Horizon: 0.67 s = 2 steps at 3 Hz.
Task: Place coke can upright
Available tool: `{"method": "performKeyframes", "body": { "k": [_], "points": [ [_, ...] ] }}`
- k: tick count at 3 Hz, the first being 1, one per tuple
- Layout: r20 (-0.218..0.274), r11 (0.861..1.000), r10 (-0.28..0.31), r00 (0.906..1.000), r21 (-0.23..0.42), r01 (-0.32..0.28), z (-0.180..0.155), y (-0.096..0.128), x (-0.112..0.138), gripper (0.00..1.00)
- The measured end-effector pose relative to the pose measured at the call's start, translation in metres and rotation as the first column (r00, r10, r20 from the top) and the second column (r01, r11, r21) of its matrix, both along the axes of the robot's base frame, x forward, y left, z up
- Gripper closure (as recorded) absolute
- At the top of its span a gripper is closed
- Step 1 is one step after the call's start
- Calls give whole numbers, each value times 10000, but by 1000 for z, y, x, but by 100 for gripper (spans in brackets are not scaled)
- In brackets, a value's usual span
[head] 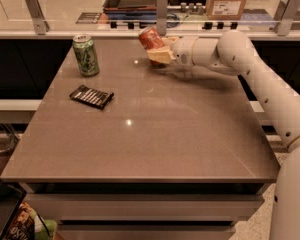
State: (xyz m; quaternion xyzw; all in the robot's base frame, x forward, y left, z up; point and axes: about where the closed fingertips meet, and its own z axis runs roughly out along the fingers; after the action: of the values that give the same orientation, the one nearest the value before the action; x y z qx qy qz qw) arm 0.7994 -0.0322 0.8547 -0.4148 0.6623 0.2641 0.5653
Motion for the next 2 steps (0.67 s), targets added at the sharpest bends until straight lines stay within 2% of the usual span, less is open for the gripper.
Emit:
{"method": "performKeyframes", "body": {
  "k": [2],
  "points": [
    [0,10000,0,10000,0,0,3,0,0,100]
  ]
}}
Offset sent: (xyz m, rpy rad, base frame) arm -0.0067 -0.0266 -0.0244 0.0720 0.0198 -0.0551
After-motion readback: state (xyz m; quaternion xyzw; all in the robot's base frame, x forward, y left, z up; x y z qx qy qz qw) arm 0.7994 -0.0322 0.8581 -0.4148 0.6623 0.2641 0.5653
